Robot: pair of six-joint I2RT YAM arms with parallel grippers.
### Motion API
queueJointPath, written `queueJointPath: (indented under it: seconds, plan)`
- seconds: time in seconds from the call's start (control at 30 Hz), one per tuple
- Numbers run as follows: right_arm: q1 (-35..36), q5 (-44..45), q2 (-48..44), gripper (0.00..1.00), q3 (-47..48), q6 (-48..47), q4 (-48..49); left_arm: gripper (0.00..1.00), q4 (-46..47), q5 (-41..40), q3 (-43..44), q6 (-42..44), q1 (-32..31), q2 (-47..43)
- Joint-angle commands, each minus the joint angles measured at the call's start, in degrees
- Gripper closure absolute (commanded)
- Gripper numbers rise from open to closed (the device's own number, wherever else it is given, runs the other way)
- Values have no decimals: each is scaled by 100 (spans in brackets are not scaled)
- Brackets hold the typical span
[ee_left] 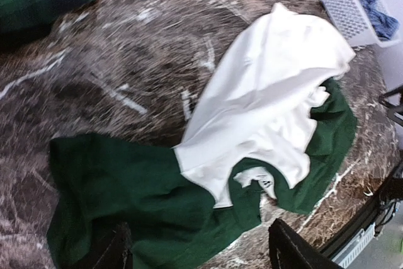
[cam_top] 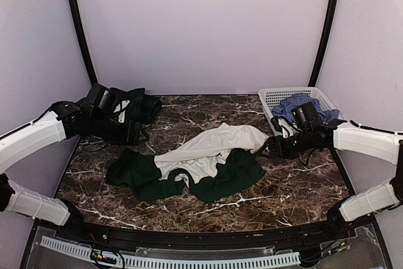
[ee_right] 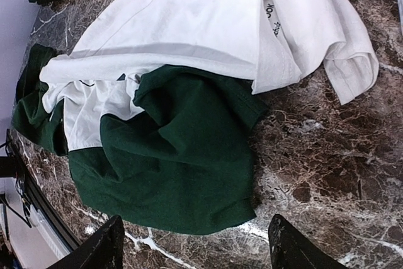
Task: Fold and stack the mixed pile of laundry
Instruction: Adjust the crumpled T-shirt at the center of the board.
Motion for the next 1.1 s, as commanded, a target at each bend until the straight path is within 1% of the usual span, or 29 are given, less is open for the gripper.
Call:
queueJointPath:
  seconds: [0.0,0.1,0.13,0.2,0.33,0.47,0.6,0.67,0.77,0.93,1.03,1.07]
  plan:
    - [-246,-143,-152,24,114,63,2,25,459,-54,707,717,-1007,565]
    - [-435,-245,-246,24,217,55,-22,25,602,-40,1095,926,-1691,1265]
    - [-488,-257,-268,24,254,33,-59,25,622,-24,1349,962,-2031,1668]
    - [-620,-270,-329,24,307,-7,-138,25,702,-104,1721,1058,-2487,2249]
    - [-972,-467,-512,23,280,-75,-224,27,867,1,2549,1162,-3001,3319]
    - [-1231,-567,-679,23,241,-100,-273,28,928,154,3374,1238,-3315,4219]
    - [-1324,-582,-712,23,210,-73,-225,29,850,368,4150,1297,-3537,5062]
    - [-1377,-638,-682,23,192,-59,-183,29,758,324,4793,1349,-3650,5478]
    - [-1426,-673,-681,23,171,-38,-138,29,624,281,5458,1333,-3730,6185]
    - [-1506,-672,-767,23,143,-63,-159,29,318,-108,6501,1266,-3741,7051]
    - [-1534,-688,-778,23,143,-63,-153,29,168,-297,6851,1285,-3756,7550]
    - [-1539,-691,-774,23,143,-63,-155,31,104,-390,6959,1299,-3761,7680]
